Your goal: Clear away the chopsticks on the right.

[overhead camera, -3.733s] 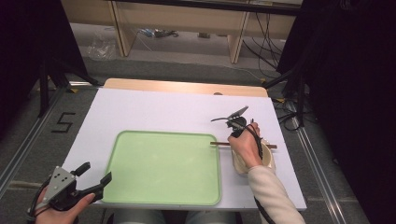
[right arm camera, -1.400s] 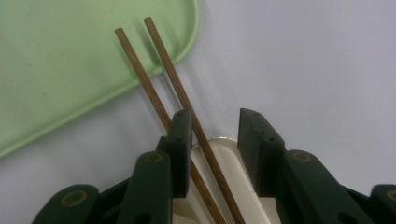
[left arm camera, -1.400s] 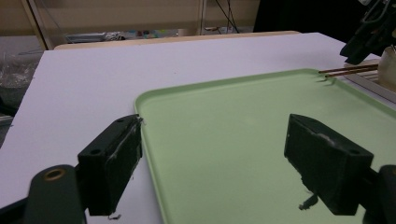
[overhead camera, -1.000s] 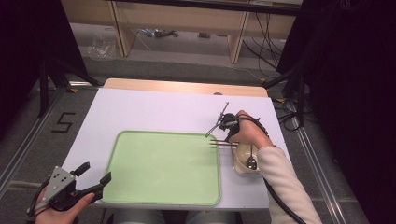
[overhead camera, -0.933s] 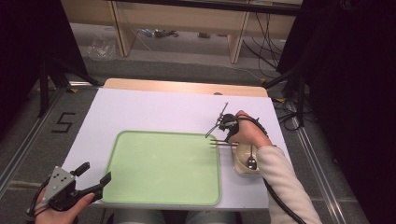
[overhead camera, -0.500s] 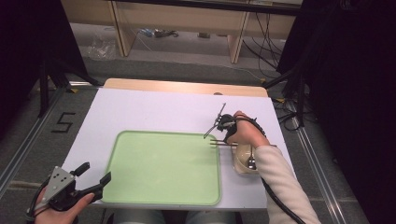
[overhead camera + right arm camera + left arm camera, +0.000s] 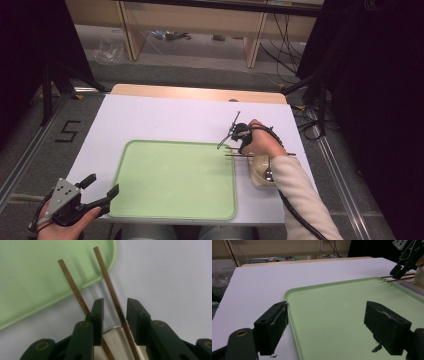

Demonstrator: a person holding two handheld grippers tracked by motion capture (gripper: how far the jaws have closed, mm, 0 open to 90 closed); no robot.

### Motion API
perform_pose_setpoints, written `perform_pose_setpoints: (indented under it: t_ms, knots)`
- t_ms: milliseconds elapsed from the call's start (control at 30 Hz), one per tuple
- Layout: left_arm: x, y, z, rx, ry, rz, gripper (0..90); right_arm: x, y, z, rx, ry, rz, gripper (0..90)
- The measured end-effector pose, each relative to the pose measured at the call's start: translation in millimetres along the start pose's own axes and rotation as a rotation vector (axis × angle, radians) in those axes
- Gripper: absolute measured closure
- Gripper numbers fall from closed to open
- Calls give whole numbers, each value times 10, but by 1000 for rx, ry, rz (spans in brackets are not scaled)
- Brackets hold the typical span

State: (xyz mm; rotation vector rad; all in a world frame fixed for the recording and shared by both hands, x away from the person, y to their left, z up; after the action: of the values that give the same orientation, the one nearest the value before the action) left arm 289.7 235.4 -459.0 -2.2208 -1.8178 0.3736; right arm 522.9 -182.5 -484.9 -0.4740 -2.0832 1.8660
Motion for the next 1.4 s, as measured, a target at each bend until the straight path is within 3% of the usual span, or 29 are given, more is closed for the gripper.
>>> perform_pose_setpoints:
  t_ms: [333,500,567,933,1400]
  knots:
    - [0,2,1,1,-2,0,192,-5,42,-8,1,11,0,740]
    - [1,0,0,0,-2,0,193,-1,51,-5,23,-43,17,797]
    - [0,1,1,0,-2,0,193,3,54,-2,27,-43,13,804]
    - [1,1,1,1,-2,-1,193,10,59,-9,66,-170,64,871]
    - [0,1,-1,-1,-5,0,193,46,-27,-68,82,-247,93,874]
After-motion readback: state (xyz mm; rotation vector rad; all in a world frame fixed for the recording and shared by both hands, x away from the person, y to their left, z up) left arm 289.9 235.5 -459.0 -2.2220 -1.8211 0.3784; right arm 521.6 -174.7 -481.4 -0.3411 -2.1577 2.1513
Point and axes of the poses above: each handheld gripper's, and its own axes: y roughly forward along the jaws, z roughly out of its underside, x roughly to its left, the point moved 5 cm from there along y, roughly forward along the jaws, and after that the axes turned 11 degrees about -z, right-handed, at the moved point
